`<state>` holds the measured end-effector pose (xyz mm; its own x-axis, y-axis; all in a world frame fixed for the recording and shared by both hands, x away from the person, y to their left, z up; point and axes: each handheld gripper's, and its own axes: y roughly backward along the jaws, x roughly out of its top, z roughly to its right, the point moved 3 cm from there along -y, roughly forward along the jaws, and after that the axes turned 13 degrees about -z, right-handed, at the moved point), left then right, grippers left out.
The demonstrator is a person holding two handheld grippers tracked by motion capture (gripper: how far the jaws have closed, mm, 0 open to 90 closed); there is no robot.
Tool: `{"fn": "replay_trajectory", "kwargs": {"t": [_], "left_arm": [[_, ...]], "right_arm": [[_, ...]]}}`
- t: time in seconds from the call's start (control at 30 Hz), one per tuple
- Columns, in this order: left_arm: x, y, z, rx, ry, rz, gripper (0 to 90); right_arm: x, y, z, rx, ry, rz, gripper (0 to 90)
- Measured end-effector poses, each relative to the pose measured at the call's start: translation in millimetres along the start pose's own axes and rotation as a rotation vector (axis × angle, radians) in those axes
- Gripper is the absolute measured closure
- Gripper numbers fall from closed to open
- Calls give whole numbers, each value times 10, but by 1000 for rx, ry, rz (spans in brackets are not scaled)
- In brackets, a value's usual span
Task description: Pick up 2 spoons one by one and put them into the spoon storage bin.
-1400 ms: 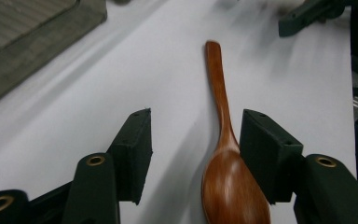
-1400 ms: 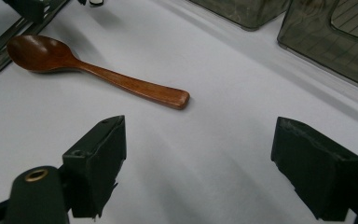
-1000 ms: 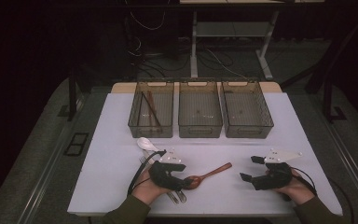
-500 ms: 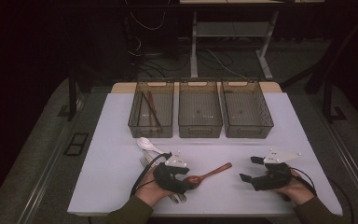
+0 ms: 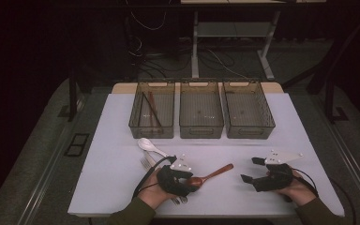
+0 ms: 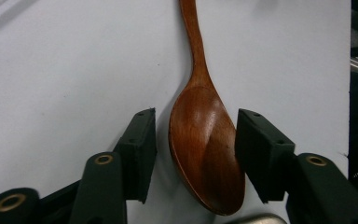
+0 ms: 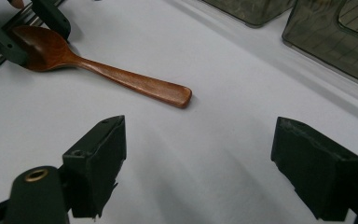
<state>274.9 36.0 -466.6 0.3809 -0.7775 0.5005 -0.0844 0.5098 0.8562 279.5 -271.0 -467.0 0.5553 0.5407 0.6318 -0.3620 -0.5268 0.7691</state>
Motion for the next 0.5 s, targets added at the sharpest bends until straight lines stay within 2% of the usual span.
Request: {"fn": "replay_trajectory", "kwargs": {"t": [0.2, 0.23, 0.3, 0.4, 0.47, 0.5], "left_arm": [[9, -1, 28, -12, -11, -12, 563], [10, 1, 30, -11, -23, -21, 577], [17, -6, 48, -13, -17, -19, 596], [30, -6, 49, -7, -38, -28, 625], [33, -4, 68, -10, -24, -33, 649], [41, -1, 57, -3, -39, -35, 665]], "right_arm": [[0, -1, 1, 1, 0, -1, 178], [0, -1, 0, 1, 0, 0, 178], [1, -2, -1, 2, 0, 0, 178], [1, -1, -1, 2, 0, 0, 178], [1, -1, -1, 2, 1, 0, 178], [1, 0, -1, 2, 1, 0, 178]]}}
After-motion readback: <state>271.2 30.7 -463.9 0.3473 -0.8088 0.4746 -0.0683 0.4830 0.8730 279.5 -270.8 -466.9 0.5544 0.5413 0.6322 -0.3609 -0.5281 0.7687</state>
